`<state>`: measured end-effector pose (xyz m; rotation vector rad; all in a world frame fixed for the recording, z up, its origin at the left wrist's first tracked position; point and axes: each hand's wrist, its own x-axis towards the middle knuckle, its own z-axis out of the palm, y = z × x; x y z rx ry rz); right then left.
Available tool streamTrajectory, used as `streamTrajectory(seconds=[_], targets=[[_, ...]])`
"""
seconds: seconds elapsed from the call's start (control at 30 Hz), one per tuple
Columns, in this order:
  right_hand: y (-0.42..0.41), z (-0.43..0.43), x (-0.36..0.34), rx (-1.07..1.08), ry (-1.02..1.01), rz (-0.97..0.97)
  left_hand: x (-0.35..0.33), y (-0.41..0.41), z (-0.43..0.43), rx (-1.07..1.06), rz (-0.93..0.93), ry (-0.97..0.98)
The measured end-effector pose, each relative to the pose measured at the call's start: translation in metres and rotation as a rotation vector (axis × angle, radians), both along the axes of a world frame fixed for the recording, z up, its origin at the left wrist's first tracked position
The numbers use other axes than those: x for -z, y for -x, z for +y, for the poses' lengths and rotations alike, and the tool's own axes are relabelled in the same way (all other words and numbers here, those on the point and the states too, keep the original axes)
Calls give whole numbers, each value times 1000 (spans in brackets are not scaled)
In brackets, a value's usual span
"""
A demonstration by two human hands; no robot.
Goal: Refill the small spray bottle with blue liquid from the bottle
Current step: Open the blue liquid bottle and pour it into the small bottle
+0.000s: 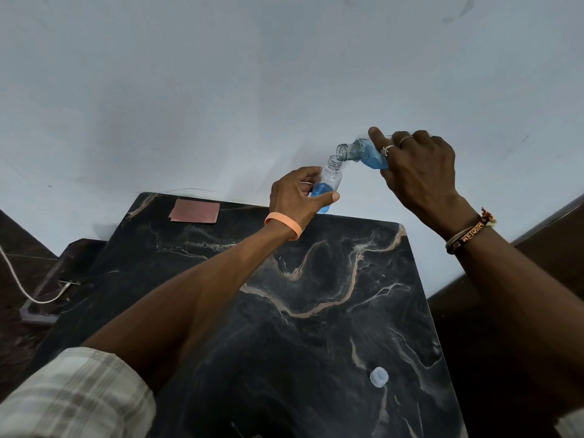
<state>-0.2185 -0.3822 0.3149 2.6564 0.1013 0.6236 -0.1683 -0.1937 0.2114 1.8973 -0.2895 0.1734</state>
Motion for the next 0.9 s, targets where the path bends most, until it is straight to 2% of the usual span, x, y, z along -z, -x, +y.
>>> streamTrajectory(seconds=[0.9], targets=[[0,-2,0,-13,13,-13,0,1,-2,13,9,9]])
